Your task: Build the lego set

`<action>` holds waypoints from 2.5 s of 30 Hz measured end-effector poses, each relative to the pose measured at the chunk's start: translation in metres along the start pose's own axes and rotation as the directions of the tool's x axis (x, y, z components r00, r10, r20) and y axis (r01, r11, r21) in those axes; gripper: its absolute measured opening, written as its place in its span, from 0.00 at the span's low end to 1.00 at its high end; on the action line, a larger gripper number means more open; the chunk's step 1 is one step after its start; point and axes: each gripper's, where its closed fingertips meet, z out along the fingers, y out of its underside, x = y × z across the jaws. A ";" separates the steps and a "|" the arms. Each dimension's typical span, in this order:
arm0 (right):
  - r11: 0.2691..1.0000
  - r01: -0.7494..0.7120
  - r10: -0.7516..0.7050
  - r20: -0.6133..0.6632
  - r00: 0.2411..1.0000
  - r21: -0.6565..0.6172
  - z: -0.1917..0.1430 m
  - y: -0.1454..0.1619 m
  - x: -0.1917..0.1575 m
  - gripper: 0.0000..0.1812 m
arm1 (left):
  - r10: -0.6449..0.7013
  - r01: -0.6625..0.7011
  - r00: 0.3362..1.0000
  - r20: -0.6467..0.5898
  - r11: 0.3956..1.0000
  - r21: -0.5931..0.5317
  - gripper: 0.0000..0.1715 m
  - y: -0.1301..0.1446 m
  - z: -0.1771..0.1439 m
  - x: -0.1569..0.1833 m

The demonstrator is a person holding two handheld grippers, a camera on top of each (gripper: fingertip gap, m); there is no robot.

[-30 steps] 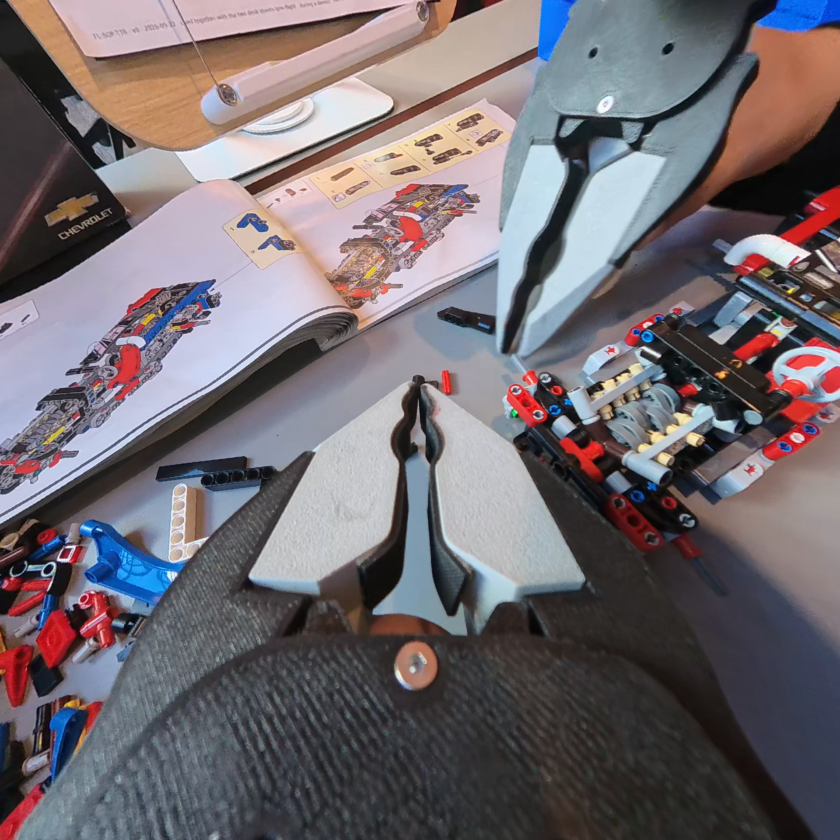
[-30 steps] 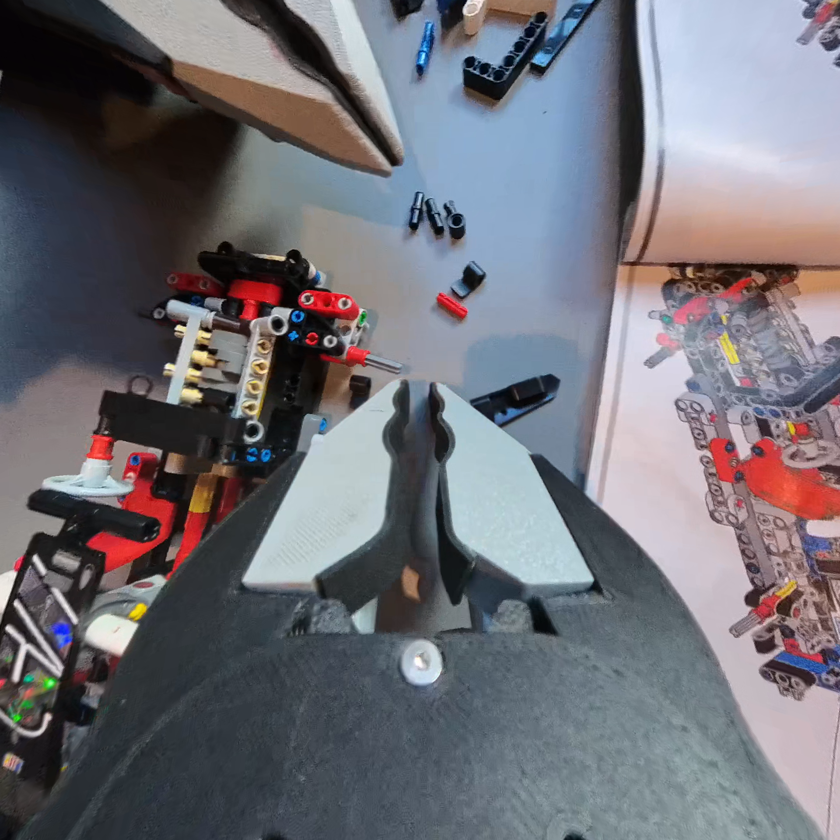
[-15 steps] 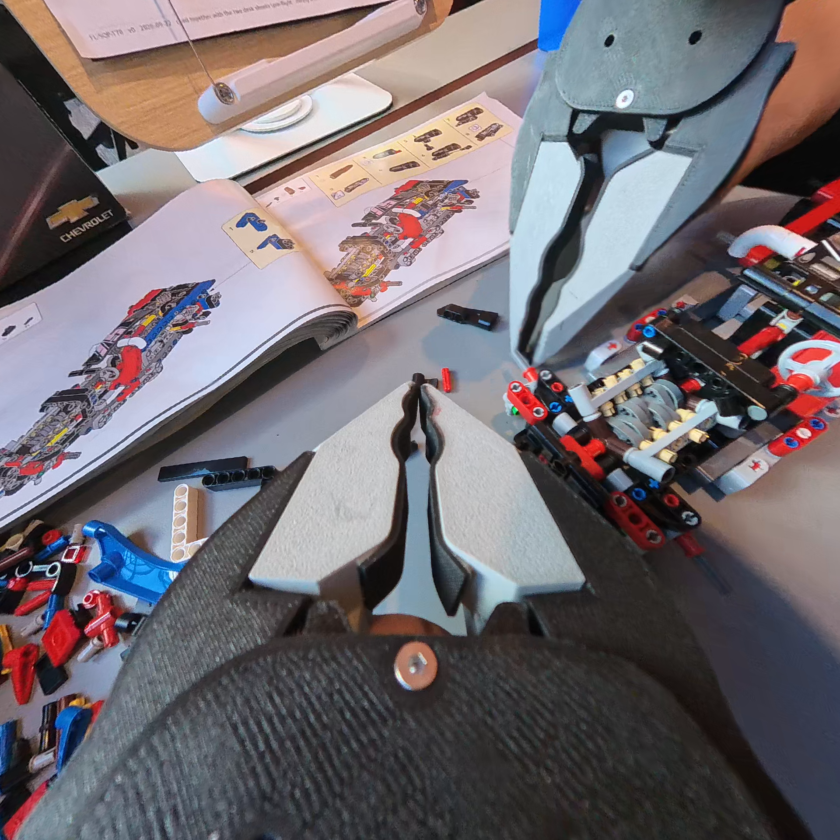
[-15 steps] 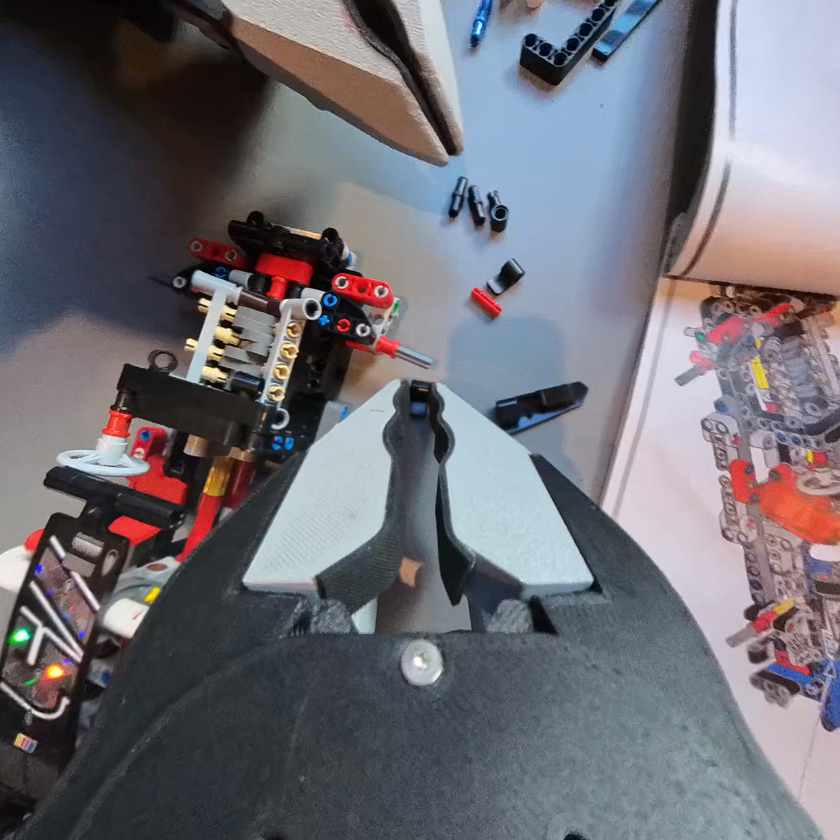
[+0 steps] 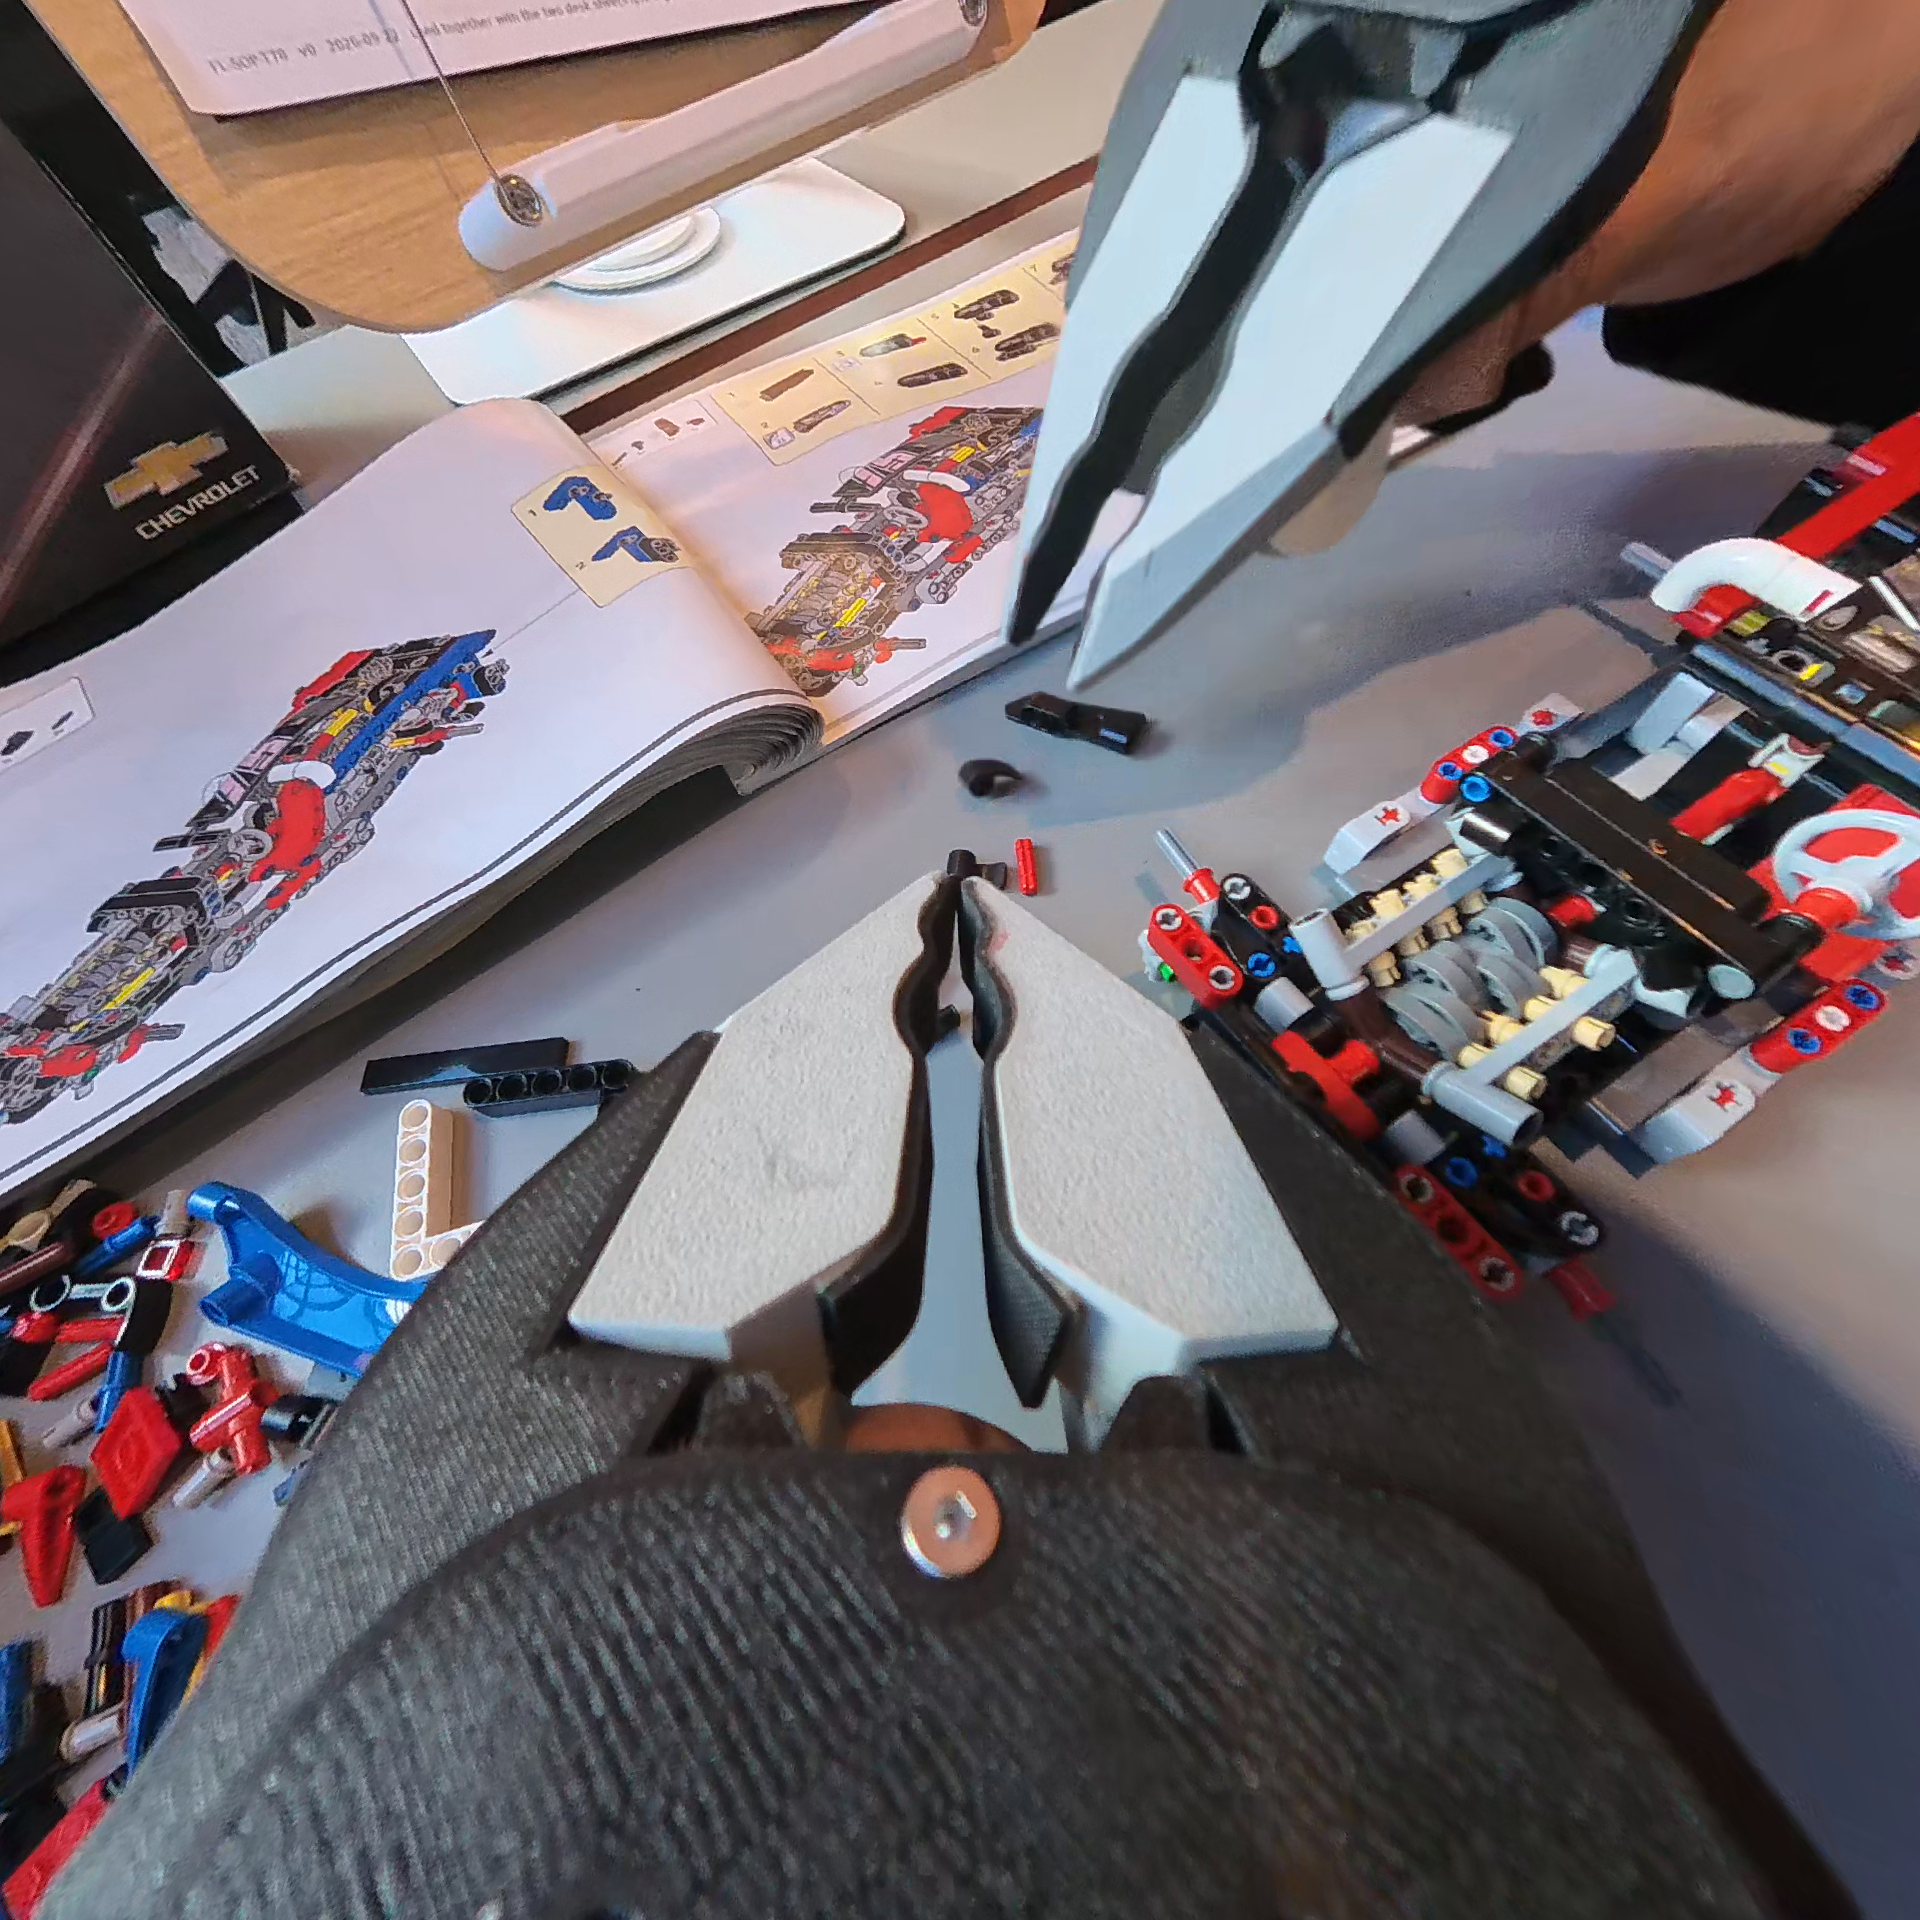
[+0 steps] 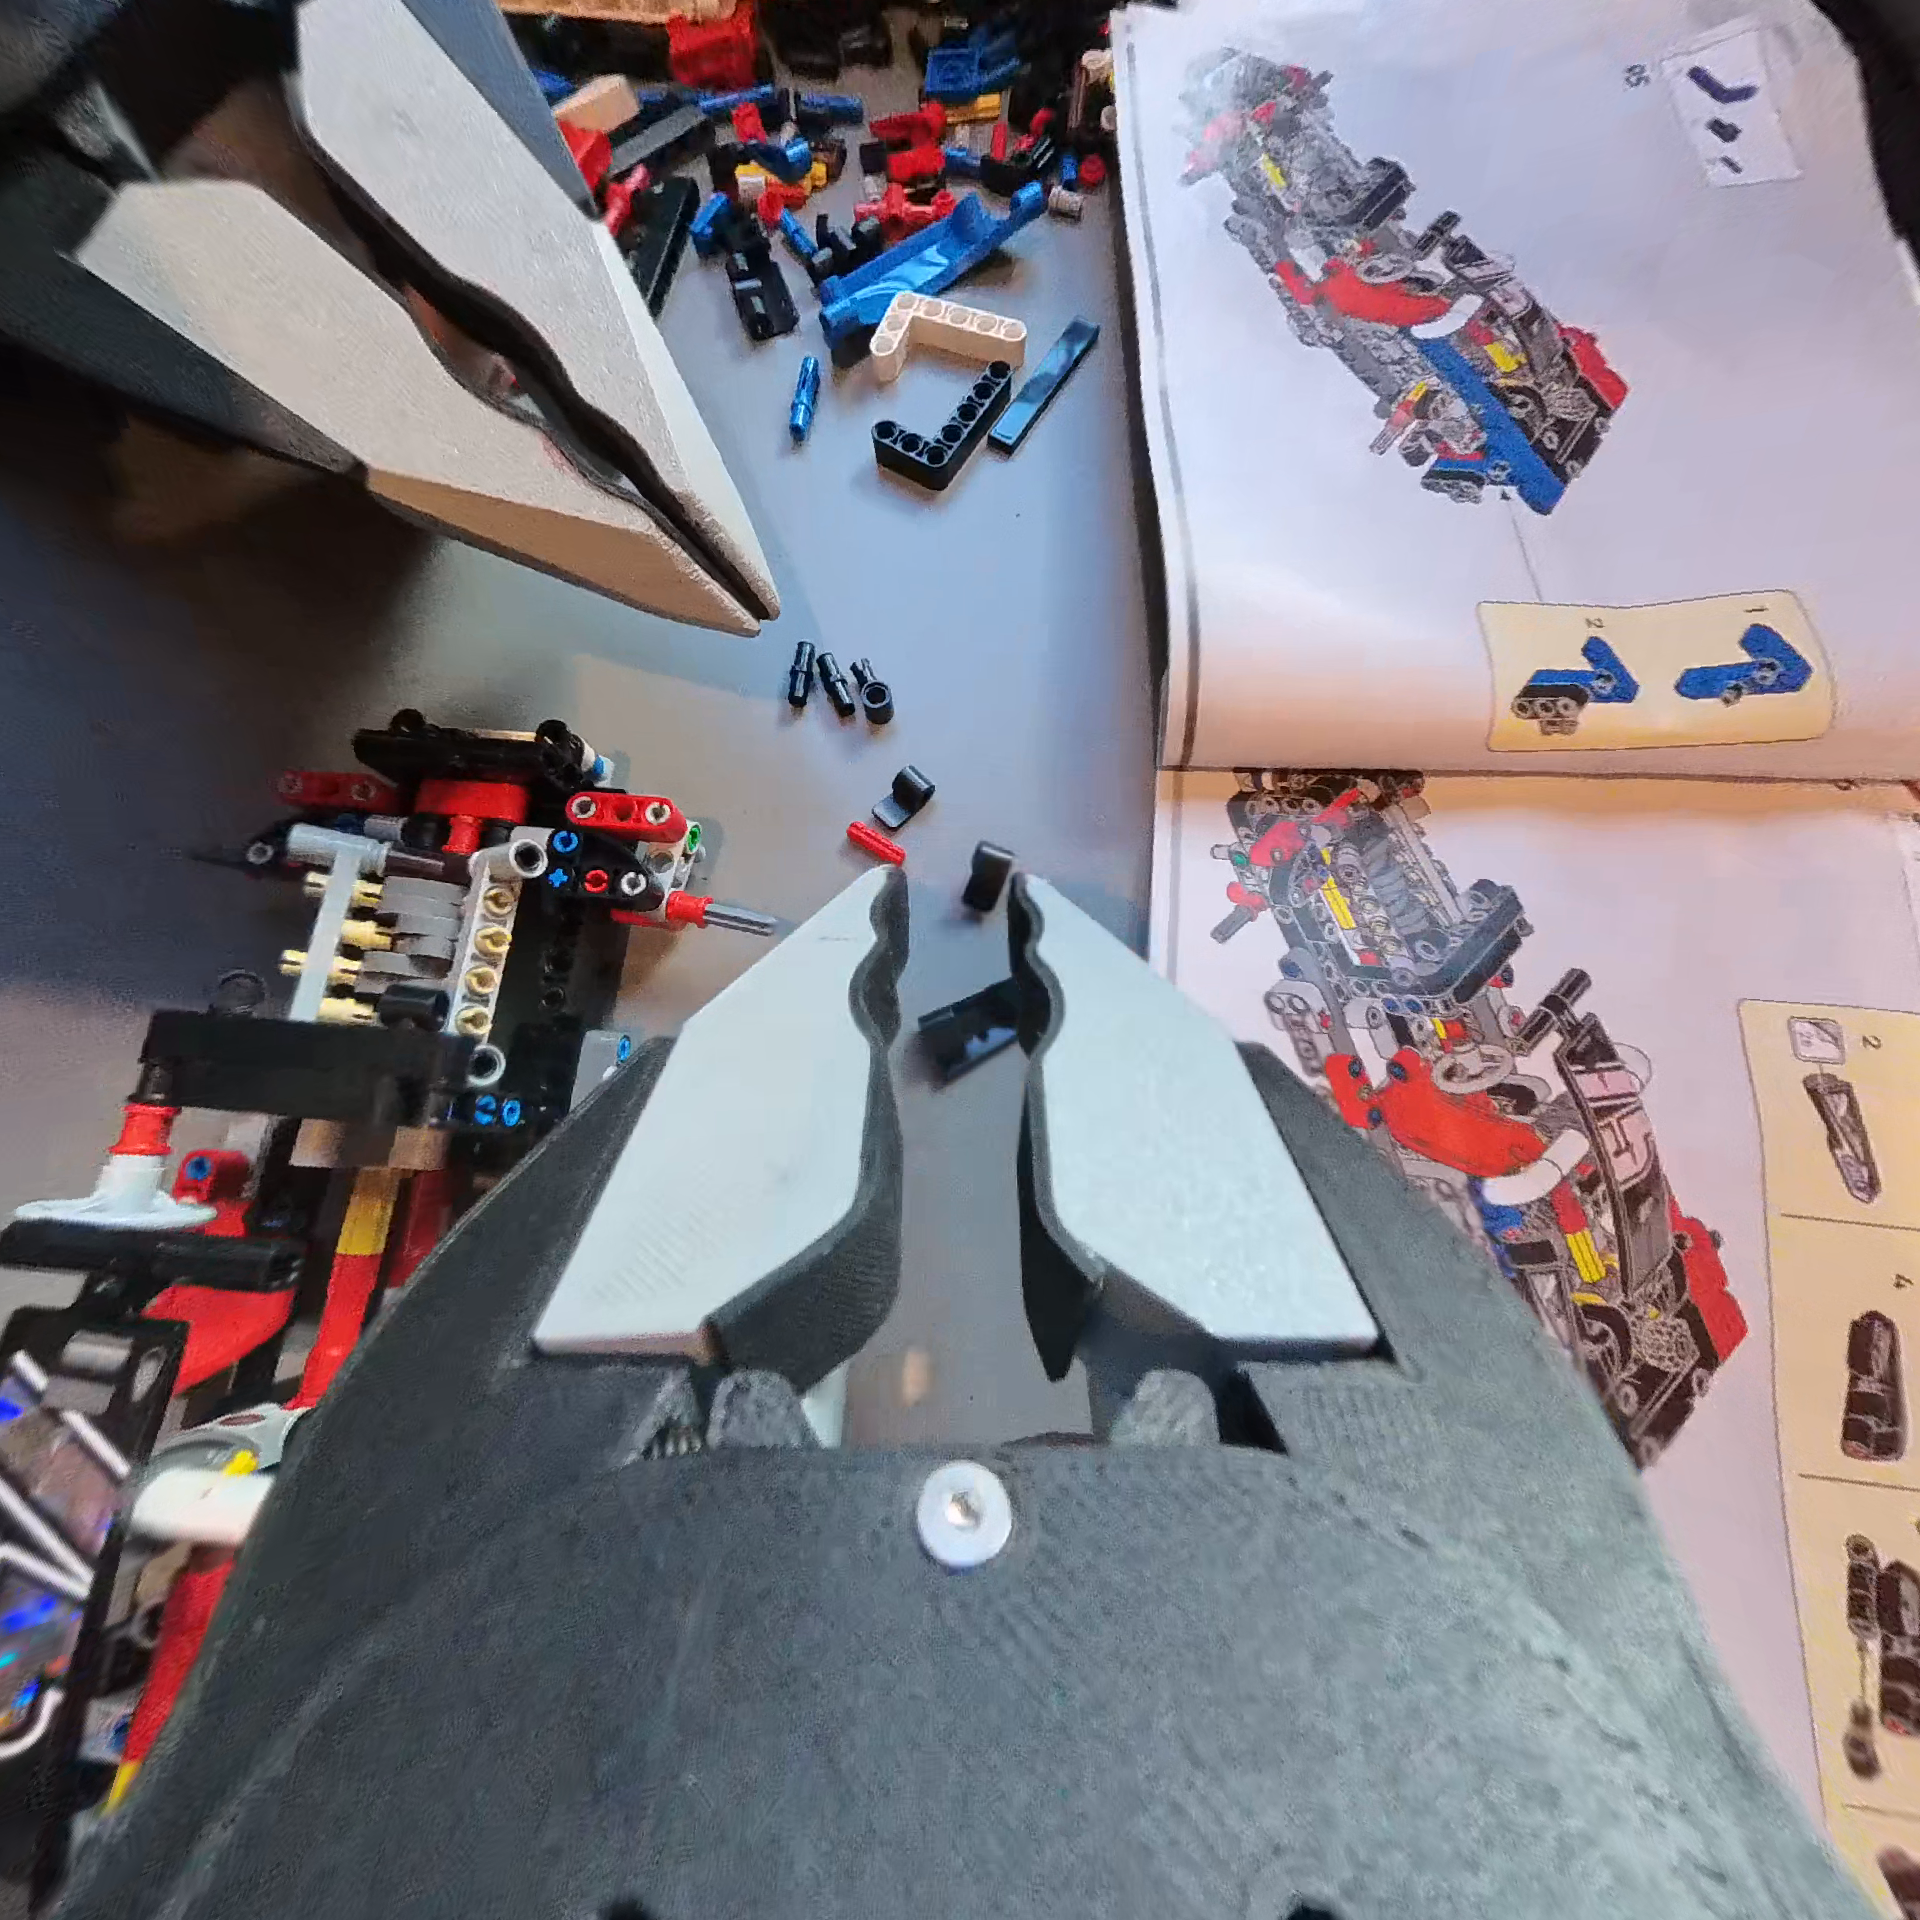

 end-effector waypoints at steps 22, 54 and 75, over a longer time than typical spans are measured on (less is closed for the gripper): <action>0.996 -0.085 0.083 -0.052 0.995 -0.037 0.007 -0.002 0.013 0.00 | -0.019 0.019 1.000 0.011 1.000 0.001 0.00 -0.001 -0.001 -0.003; 0.867 0.051 0.169 -0.388 0.906 0.496 -0.138 0.055 -0.034 0.10 | -0.102 0.117 0.984 0.145 0.988 -0.099 0.08 0.000 0.029 -0.059; 0.860 -0.012 0.233 -0.372 0.898 0.509 -0.139 0.065 -0.022 0.09 | -0.186 0.192 0.978 0.097 0.980 -0.057 0.06 -0.001 0.021 -0.058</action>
